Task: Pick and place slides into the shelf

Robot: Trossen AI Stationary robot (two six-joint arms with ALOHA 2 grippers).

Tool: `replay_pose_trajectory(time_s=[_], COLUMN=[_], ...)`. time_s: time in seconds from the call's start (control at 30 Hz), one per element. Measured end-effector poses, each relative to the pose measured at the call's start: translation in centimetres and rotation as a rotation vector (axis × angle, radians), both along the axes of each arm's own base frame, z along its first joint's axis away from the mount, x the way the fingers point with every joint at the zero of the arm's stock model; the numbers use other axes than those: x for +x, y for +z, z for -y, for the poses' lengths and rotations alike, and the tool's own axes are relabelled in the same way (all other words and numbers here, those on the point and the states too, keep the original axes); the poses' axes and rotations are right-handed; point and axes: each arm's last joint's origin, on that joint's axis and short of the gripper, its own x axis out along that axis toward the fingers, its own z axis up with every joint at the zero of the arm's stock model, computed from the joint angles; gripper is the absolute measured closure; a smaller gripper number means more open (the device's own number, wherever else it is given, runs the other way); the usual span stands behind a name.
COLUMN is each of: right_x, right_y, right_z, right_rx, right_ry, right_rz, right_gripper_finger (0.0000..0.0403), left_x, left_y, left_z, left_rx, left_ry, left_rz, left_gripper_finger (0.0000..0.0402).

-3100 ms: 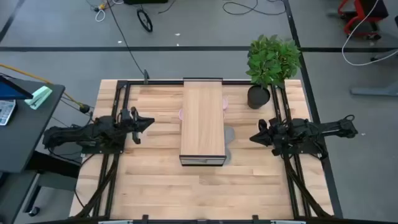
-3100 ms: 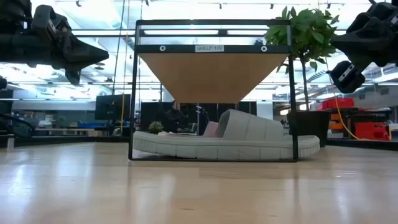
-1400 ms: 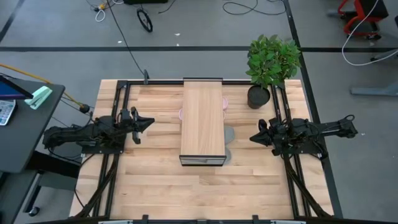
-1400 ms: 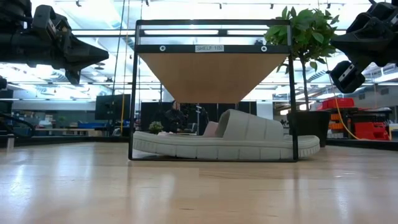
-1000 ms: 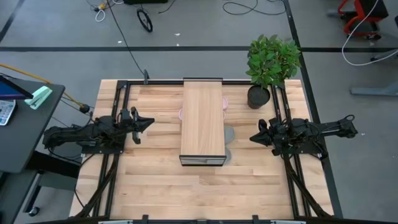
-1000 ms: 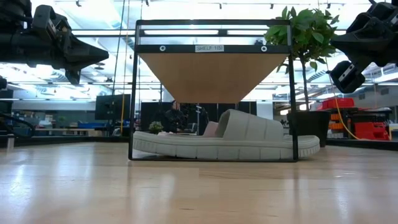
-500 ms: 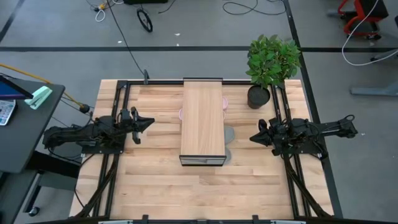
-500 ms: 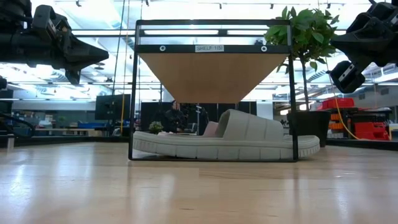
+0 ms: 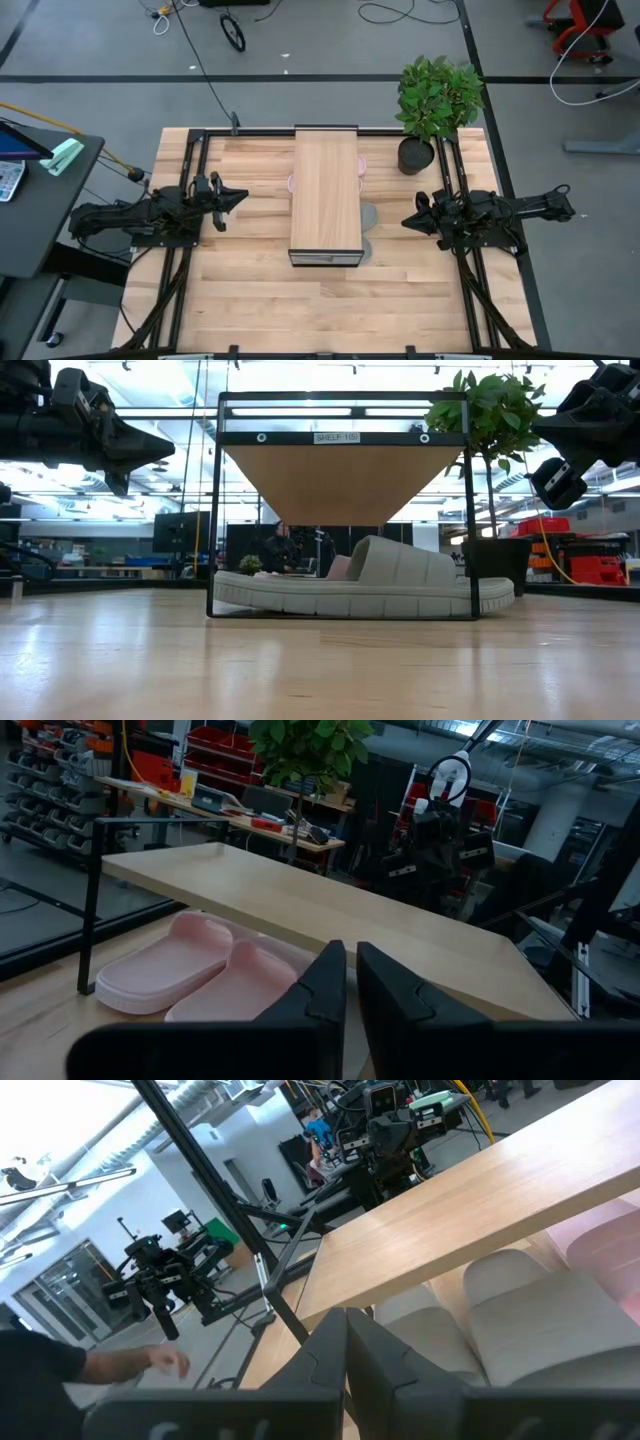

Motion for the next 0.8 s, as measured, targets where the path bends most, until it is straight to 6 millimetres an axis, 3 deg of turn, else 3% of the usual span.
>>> replay_pose_trajectory(time_s=[0.8], right_x=[-0.08], right_y=[0.37], right_z=[0.01], right_rx=[0.007], right_ry=[0.0], right_rz=[0.004], right_gripper_finger=[0.0386], left_x=[0.0], left_y=[0.01], left_z=[0.0], left_rx=[0.001], left_ry=[0.0], left_rz=[0.001], left_gripper_finger=[0.0367])
